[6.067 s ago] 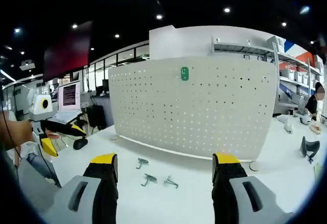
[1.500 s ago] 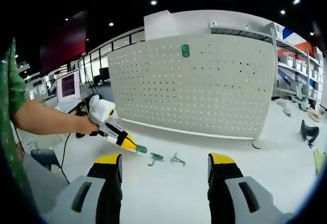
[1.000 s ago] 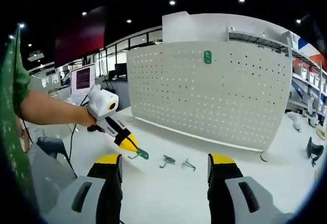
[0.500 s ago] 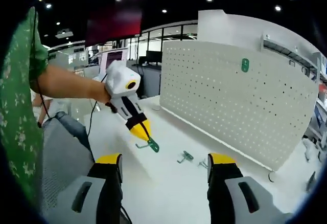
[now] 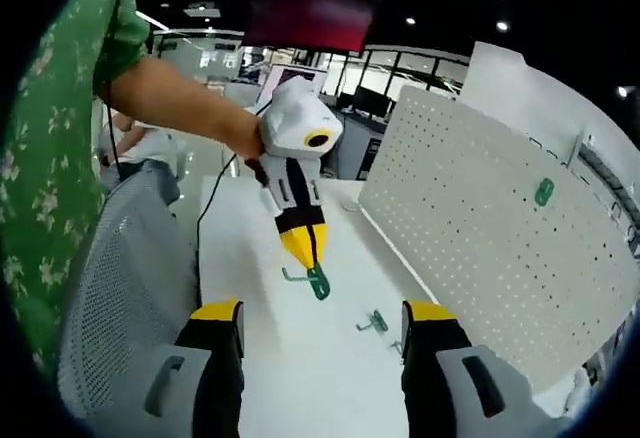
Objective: Insert the hook assembly into the mounting plate slot until the hook locks in place.
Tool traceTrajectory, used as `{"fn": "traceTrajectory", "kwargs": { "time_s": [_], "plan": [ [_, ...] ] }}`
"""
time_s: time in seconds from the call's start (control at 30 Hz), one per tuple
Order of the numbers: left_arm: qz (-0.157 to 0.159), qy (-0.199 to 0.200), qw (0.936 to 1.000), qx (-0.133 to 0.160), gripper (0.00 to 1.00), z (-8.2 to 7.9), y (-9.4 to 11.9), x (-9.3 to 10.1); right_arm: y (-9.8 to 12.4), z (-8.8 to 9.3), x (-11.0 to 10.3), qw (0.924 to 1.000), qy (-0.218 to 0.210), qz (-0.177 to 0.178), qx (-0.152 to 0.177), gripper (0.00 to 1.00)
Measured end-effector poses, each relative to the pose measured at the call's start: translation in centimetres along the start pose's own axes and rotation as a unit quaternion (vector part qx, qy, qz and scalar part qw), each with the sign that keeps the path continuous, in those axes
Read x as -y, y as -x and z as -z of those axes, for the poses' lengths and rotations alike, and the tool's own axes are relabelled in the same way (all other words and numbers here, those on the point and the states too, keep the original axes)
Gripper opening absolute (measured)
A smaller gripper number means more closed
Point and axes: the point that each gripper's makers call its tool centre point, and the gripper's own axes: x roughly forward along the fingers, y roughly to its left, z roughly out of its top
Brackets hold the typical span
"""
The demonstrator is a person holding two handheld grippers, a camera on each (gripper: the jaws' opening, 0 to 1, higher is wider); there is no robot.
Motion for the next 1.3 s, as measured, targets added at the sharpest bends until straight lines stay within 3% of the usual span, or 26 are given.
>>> {"fn": "traceTrajectory", "kwargs": {
  "time_s": [0.33,0.77,0.93,1.03,1.13,1.3],
  "plan": [
    [-0.004,0.029,0.9996,-0.002,0.02,-1.6,0.5,0.5,-0.4,-1.6,-0.3,0.9976,0.066,-0.018,-0.005,0.57],
    [-0.007,0.082,0.9965,-0.018,0.02,-2.7,0.3,1.5,-0.8,-1.0,0.0,0.9911,0.123,-0.023,-0.045,0.42],
    [0.0,0.112,0.9934,-0.022,0.02,-3.3,-0.3,2.2,-1.3,-0.8,-0.4,0.9808,0.184,-0.015,-0.064,0.34],
    [-0.002,0.118,0.9927,-0.026,0.02,-3.5,-0.6,2.4,-1.4,-0.6,-0.9,0.9783,0.195,-0.017,-0.069,0.3],
    [-0.003,0.136,0.9902,-0.033,0.02,-3.5,-0.8,2.5,-1.5,-0.2,-0.6,0.968,0.237,-0.005,-0.083,0.27],
    [-0.01,0.159,0.9863,-0.042,0.02,-3.5,-1.1,2.5,-1.7,0.1,-0.7,0.9682,0.234,-0.008,-0.088,0.23]
  ]
}}
